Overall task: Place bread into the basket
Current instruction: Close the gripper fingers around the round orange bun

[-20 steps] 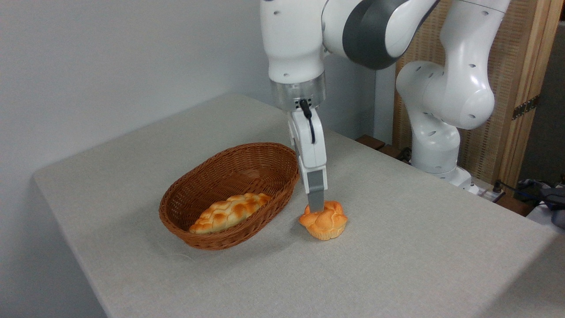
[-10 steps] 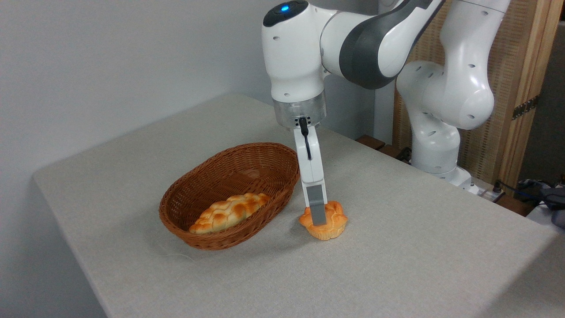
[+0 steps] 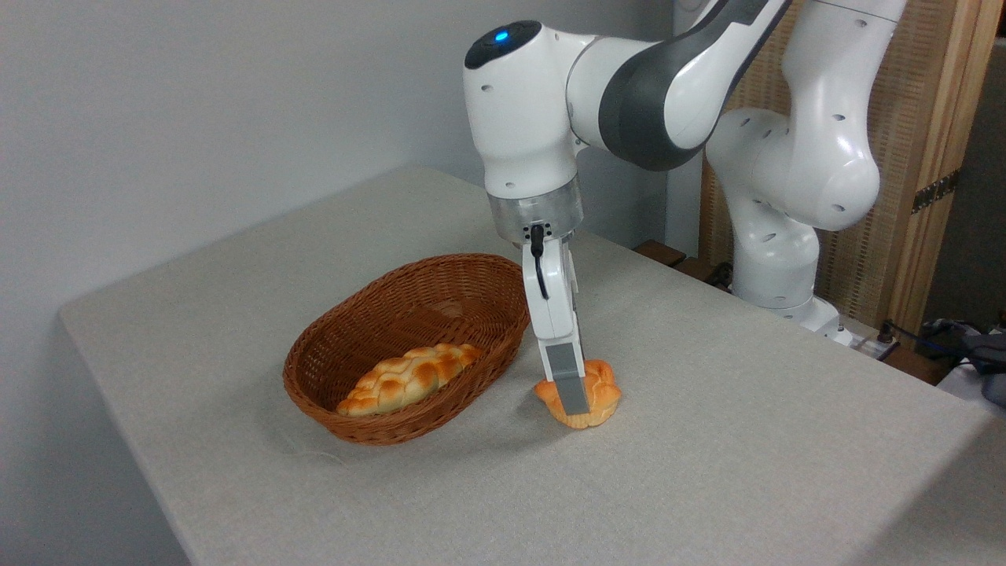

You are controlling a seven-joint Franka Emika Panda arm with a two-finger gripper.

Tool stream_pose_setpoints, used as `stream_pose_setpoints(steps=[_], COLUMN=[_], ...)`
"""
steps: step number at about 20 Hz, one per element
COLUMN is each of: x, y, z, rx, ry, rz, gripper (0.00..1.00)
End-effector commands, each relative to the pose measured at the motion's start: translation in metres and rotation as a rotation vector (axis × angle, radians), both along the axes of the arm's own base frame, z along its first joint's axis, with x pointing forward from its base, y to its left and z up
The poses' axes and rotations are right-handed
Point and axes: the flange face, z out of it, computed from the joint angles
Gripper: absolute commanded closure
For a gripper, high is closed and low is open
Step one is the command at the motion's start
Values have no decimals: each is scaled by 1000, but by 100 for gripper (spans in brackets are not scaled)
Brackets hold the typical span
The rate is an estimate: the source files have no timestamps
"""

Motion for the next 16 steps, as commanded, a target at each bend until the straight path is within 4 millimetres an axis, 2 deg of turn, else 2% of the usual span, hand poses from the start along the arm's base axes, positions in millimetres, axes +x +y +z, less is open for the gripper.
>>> stream_pose_setpoints(steps=[1,4,6,7,9,11,13,16], x=[-3,-2,-3,-3,-3,-3,-4,-4], y=[2,1,1,1,1,1,1,1], z=[-14,-17,-17,-18,-18,-18,-19,-19], rx=[10,11,12,12,11,8,7,6], ry=[9,12,17,18,23,28,32,33], rz=[-29,-31,-33,-36,-52,-93,-116,-122], gripper=[0,6,23,34,43,58,64,66])
